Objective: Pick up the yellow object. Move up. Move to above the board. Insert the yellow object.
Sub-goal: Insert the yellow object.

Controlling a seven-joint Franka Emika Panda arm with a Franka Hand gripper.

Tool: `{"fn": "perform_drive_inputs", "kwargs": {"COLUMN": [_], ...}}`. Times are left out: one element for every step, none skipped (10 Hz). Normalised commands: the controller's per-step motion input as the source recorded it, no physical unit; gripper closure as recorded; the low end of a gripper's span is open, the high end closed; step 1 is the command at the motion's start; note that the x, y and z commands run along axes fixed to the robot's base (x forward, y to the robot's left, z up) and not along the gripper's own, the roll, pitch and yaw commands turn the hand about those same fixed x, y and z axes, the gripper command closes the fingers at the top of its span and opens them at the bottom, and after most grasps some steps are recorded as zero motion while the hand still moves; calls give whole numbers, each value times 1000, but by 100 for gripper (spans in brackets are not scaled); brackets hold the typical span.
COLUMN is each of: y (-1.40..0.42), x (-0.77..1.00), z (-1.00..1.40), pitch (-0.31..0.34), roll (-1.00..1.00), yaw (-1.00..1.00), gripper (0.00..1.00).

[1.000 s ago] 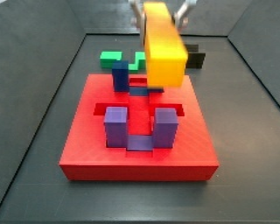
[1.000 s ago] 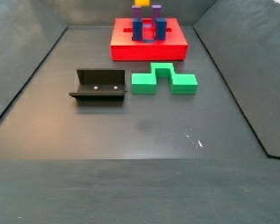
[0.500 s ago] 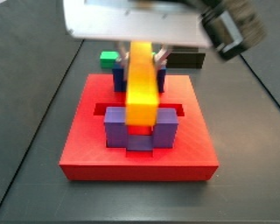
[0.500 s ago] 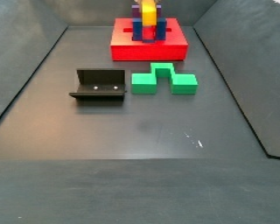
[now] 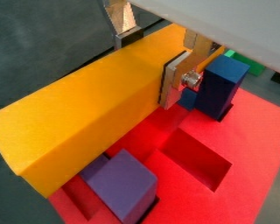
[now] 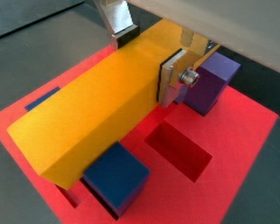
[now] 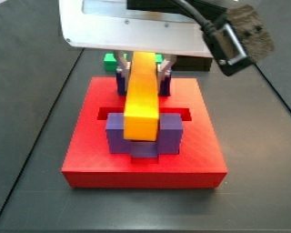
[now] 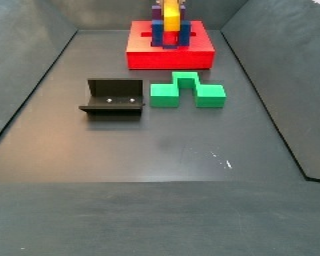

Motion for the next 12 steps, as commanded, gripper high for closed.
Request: {"fn": "perform_drive_inputs", "kwargs": {"y": [-97,-60,-54,-31,-29,-11,0,89,97,151,0,0], "x": [263,189,143,86,23,17,109,117,123,117,129,134], "z": [-6,-103,-160,-283,-274,-269,-223,-171,-117,-94,-194,-277], "pitch": [189,151,131,120,126,124,129,103,123,114,87,70], "roll": [169,161,171,207,214,224,273,231,211,197,236,257], "yaw": [40,0,0,0,0,0,0,3,11,54,131,140], "gripper": [100,100,100,100,100,100,100,100,100,100,100,100]}}
